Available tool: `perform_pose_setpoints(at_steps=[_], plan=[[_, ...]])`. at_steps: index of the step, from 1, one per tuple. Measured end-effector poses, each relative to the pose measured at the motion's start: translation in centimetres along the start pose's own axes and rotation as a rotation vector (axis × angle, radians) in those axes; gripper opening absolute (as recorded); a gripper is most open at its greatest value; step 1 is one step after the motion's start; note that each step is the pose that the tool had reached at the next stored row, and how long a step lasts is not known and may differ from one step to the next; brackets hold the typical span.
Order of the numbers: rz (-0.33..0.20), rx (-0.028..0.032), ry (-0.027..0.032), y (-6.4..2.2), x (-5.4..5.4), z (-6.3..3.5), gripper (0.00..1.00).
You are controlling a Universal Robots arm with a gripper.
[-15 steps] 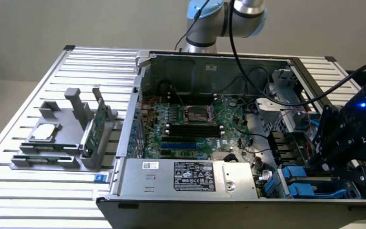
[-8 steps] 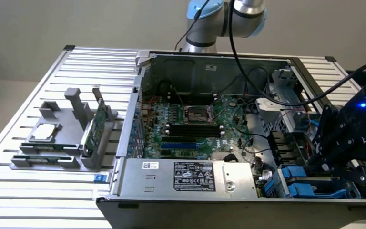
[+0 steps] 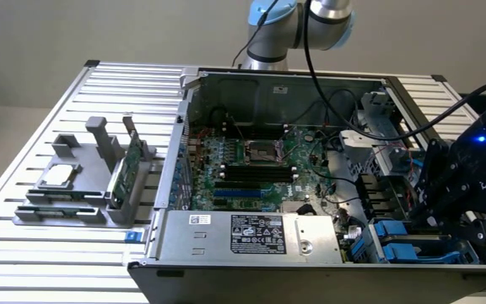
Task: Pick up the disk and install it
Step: 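Insert the second disk wire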
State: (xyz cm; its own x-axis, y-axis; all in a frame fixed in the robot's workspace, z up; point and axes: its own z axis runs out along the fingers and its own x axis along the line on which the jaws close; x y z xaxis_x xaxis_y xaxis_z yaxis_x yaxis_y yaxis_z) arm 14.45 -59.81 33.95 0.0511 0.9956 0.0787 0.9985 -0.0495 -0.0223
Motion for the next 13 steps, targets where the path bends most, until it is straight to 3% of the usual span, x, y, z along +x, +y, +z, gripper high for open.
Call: perform_pose_setpoints(at_steps=[13], plan=[[-0.001,-0.0031,0.0007,-0.07,-0.03,0.01,0.16]])
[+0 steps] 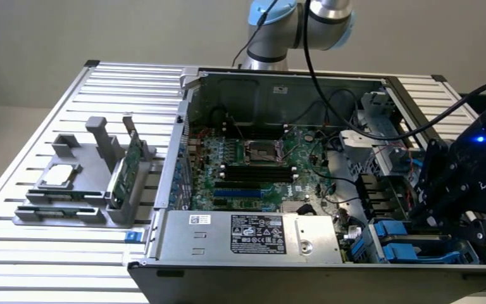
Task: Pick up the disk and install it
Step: 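Insert the second disk wire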
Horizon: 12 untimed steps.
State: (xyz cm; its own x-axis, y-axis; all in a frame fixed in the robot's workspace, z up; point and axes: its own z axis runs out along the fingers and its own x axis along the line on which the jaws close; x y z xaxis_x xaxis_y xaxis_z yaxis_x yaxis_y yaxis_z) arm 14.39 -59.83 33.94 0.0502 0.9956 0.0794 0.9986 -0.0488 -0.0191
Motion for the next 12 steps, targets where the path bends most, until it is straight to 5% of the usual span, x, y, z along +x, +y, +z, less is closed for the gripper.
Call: perform_pose_setpoints(at_steps=[12], plan=[[-0.001,-0.0020,0.0077,0.01,-0.34,0.03,0.16]])
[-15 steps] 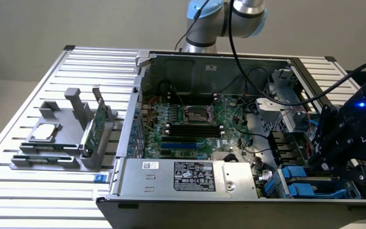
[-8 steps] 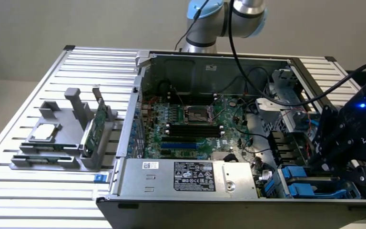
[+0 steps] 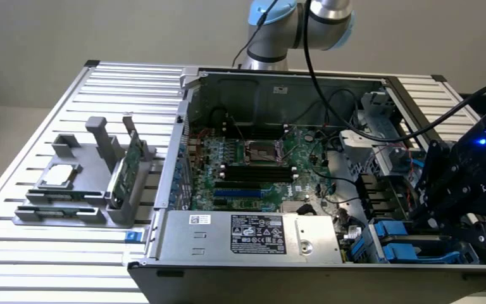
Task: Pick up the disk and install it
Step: 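Insert the second disk wire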
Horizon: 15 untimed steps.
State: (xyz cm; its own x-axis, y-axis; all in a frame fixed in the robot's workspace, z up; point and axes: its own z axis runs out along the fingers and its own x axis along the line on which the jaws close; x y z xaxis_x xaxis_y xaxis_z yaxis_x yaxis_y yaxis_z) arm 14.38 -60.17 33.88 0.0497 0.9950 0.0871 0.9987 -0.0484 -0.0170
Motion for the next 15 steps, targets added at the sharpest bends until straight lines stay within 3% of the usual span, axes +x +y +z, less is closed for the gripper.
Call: perform_pose_setpoints(at_steps=[6,11,15], plan=[[-0.001,0.0003,0.0084,0.00,0.02,-0.23,0.16],[-0.001,-0.0008,0.0110,-0.08,0.01,-0.23,0.16],[-0.001,-0.0055,0.0127,-0.14,0.00,-0.11,0.16]])
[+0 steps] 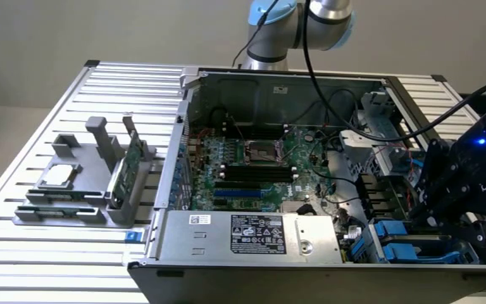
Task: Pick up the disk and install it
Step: 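Insert the second disk wire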
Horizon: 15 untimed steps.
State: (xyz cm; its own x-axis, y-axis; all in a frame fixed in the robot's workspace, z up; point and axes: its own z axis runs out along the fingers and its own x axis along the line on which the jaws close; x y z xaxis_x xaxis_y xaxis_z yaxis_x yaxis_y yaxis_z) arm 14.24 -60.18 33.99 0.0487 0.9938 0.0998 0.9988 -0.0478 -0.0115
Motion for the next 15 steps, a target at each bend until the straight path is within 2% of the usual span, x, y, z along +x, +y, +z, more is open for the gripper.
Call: perform_pose_setpoints(at_steps=[4,9,15], plan=[[0.000,-0.0034,0.0006,-0.02,-0.02,0.12,0.16],[0.000,-0.0041,0.0014,-0.06,-0.08,0.18,0.16],[-0.001,-0.0039,0.0077,-0.05,-0.39,0.26,0.16]])
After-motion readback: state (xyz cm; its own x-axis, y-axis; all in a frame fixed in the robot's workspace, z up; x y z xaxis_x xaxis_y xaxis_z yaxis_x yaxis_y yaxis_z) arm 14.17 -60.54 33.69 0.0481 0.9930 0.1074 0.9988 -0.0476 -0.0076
